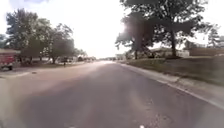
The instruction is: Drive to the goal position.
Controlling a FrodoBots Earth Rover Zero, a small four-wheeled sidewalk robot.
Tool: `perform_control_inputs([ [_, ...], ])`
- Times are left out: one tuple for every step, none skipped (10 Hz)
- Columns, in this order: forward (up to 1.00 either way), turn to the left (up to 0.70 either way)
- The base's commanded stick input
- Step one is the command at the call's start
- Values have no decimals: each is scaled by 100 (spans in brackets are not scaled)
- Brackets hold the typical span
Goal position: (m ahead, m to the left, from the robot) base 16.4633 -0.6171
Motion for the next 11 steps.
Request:
perform_control_inputs([
  [100, 0],
  [100, 0],
  [100, 0],
  [100, 0],
  [100, 0],
  [100, 0],
  [100, 0],
  [100, 0],
  [100, 0],
  [100, 0],
  [100, 0],
])
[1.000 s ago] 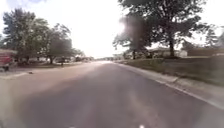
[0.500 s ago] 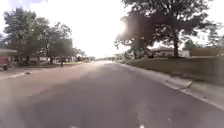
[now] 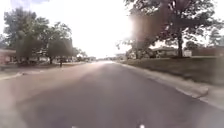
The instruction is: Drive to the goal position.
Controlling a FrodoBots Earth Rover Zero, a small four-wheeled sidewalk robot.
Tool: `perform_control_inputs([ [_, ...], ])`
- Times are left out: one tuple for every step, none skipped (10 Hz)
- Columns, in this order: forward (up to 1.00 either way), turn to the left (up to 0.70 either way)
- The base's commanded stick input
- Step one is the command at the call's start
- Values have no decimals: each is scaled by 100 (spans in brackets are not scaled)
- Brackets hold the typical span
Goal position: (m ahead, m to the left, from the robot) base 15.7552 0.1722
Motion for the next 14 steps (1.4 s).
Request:
perform_control_inputs([
  [100, 0],
  [100, 0],
  [100, 0],
  [100, 0],
  [100, 0],
  [100, 0],
  [100, 0],
  [100, 0],
  [100, 0],
  [100, 0],
  [100, 0],
  [100, 0],
  [100, 0],
  [100, 0],
])
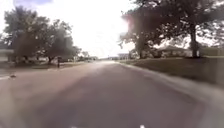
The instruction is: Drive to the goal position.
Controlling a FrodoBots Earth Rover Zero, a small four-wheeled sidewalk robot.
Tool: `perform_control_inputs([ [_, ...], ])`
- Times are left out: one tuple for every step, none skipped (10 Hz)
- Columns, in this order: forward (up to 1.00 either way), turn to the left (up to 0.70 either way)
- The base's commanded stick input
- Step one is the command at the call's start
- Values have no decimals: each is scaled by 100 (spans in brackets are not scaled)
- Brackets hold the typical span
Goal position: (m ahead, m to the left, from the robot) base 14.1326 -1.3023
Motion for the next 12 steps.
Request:
perform_control_inputs([
  [100, 0],
  [100, 0],
  [100, 0],
  [100, 0],
  [100, 0],
  [100, 0],
  [100, 0],
  [100, 0],
  [100, 0],
  [100, 0],
  [100, 0],
  [100, -2],
])
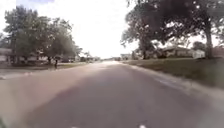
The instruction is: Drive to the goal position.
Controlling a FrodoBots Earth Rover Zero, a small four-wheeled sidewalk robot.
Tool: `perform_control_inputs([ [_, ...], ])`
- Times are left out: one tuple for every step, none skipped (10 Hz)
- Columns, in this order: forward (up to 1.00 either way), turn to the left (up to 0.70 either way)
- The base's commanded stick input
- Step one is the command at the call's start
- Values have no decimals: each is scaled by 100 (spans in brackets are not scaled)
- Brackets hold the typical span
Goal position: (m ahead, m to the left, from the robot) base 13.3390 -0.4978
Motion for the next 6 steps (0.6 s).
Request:
perform_control_inputs([
  [100, -9],
  [100, -38],
  [100, -40],
  [100, -31],
  [100, -9],
  [100, 0],
])
